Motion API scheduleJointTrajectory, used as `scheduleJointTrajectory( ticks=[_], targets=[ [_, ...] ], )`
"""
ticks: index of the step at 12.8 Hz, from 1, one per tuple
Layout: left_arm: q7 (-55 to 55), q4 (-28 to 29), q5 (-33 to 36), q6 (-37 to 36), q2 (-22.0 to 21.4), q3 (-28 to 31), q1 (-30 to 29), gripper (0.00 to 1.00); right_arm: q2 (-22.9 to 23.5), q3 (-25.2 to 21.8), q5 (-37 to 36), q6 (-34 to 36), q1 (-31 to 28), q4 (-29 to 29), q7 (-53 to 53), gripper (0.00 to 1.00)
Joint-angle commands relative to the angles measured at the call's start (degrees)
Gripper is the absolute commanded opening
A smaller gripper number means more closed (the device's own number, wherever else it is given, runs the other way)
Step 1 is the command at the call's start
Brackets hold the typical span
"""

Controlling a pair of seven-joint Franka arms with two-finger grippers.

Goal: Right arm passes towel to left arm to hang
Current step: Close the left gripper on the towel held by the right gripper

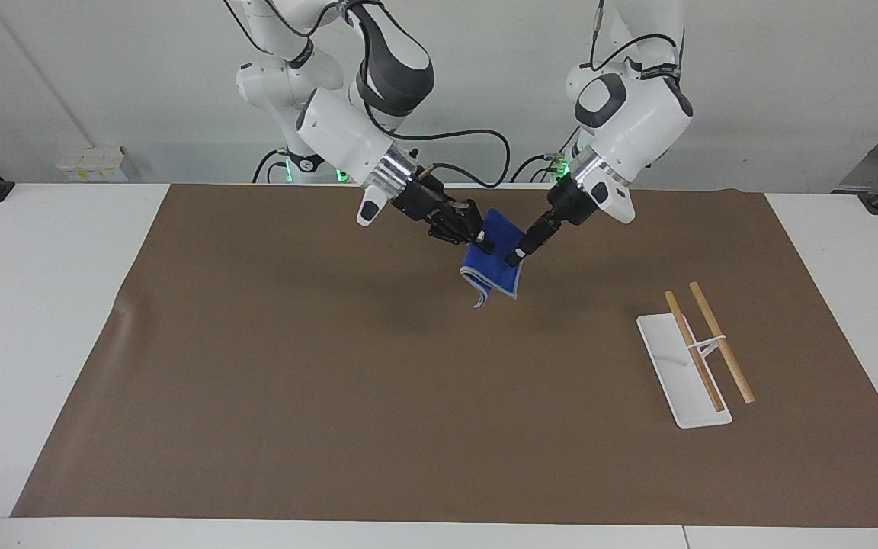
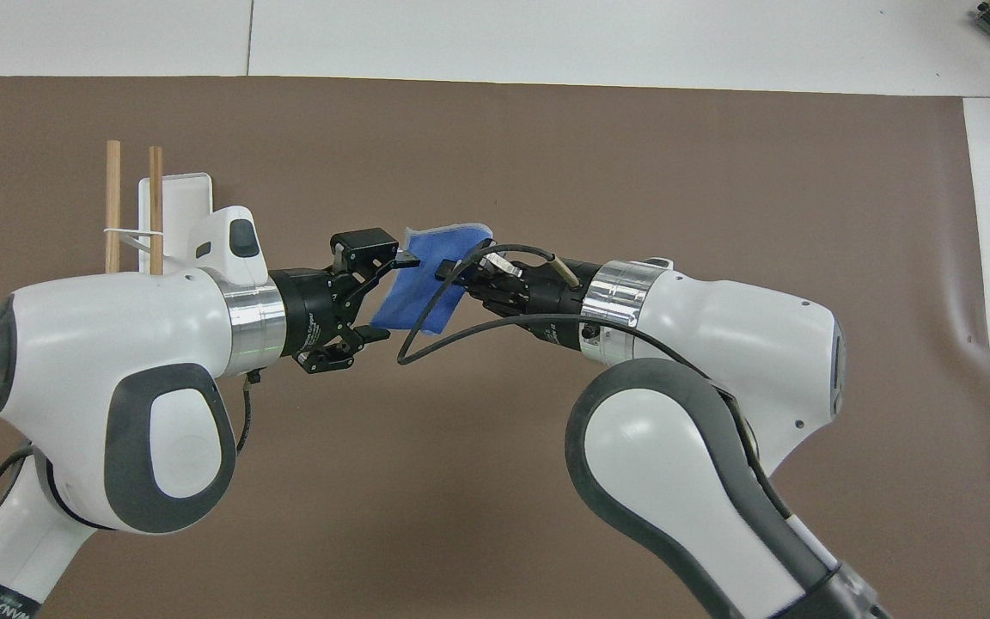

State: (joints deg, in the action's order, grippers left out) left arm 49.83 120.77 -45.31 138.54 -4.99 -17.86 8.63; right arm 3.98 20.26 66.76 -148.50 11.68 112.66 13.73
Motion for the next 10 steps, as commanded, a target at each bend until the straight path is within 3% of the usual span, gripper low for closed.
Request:
scheduleJointTrajectory(
  ticks=[1, 5, 7, 9, 10],
  targets=[
    [3.6, -0.4, -1.1, -1.6, -1.3, 0.2, -0.3, 0.91, -0.9, 0.1, 1.3, 0.6, -0.3, 0.3, 0.3, 0.00],
    [5.4, -0.4, -1.2, -1.4, -1.5, 0.2, -0.1, 0.62, -1.0, 0.0, 1.0, 0.6, -0.3, 0.5, 0.3, 0.00],
    [4.8, -0.2, -1.1, -1.3, -1.5, 0.2, -0.1, 0.53, -1.0, 0.0, 0.7, 0.6, -0.3, 0.5, 0.3, 0.00],
    [4.8, 0.3, -0.9, -1.4, -1.8, 0.2, -0.1, 0.13, -1.0, 0.0, 0.7, 0.6, -0.4, 0.5, 0.3, 0.00],
    [4.3, 0.3, -0.6, -1.4, -2.0, 0.2, -0.1, 0.00, -1.0, 0.0, 0.6, 0.8, -0.6, 0.5, 0.3, 0.00]
  ],
)
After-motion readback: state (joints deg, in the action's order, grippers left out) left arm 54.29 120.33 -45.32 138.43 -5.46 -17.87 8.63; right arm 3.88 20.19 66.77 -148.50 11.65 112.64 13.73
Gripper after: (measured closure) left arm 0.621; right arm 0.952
